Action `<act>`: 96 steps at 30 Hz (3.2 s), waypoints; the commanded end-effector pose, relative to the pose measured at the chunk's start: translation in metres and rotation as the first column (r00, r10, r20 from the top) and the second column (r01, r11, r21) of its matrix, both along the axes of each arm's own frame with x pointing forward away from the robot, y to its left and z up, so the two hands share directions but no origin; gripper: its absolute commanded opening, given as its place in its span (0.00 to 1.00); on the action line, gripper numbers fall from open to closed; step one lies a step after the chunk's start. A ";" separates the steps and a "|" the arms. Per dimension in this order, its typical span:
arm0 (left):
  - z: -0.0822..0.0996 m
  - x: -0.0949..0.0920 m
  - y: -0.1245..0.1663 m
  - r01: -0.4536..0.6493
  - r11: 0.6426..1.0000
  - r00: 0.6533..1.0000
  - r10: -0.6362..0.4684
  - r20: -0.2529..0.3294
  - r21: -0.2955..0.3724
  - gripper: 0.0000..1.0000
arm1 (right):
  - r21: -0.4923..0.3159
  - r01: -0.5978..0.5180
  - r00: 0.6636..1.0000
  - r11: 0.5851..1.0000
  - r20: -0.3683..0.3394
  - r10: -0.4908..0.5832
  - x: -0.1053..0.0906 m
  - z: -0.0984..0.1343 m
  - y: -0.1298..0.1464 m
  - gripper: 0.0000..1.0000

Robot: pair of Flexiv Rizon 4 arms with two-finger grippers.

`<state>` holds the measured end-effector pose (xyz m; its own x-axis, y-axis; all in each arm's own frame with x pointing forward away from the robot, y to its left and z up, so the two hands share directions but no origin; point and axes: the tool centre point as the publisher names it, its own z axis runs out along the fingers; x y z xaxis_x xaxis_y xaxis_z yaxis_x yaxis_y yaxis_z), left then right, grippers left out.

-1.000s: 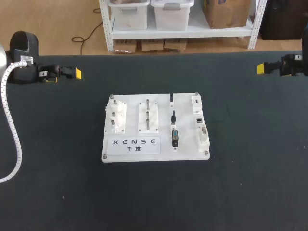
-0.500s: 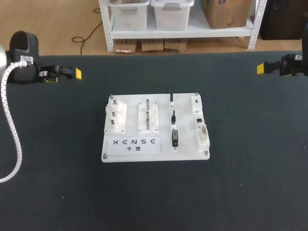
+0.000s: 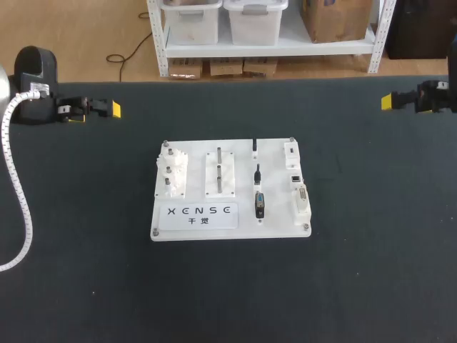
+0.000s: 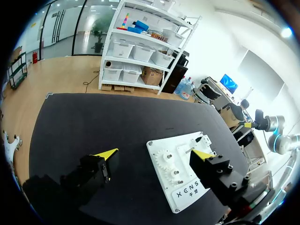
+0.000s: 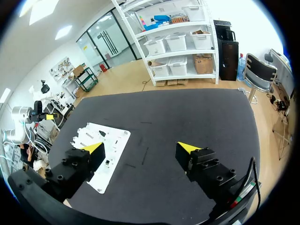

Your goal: Insert the USB connector, Ethernet cable, and multi-pin plug into their matching sockets one by one.

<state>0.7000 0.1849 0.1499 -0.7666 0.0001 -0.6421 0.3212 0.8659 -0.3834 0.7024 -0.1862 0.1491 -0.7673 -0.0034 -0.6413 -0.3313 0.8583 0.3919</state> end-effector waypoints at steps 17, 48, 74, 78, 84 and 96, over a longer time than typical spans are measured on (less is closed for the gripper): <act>0.000 0.000 0.000 0.000 1.000 1.000 0.000 0.000 0.000 1.00 | -0.300 -0.086 0.987 0.950 -0.156 0.040 0.063 -0.006 0.149 1.00; 0.000 0.000 0.000 0.000 1.000 1.000 0.000 0.000 0.000 1.00 | -0.392 -0.043 0.949 0.919 -0.302 -0.085 0.038 -0.089 0.214 1.00; 0.000 0.000 0.000 0.000 1.000 1.000 0.000 0.000 0.000 1.00 | -0.450 -0.047 0.946 0.892 -0.306 -0.105 0.048 -0.098 0.241 1.00; 0.000 0.000 0.000 0.000 1.000 1.000 0.000 0.000 0.000 1.00 | -0.440 -0.019 0.930 0.898 -0.336 -0.146 0.050 -0.106 0.251 1.00; 0.000 0.000 0.000 0.000 1.000 1.000 0.000 0.000 0.000 1.00 | -0.428 -0.013 0.914 0.904 -0.372 -0.162 0.056 -0.113 0.261 1.00; 0.000 0.000 0.000 0.000 1.000 1.000 0.000 0.000 0.000 1.00 | -0.421 0.029 0.872 0.906 -0.433 -0.229 0.056 -0.127 0.262 1.00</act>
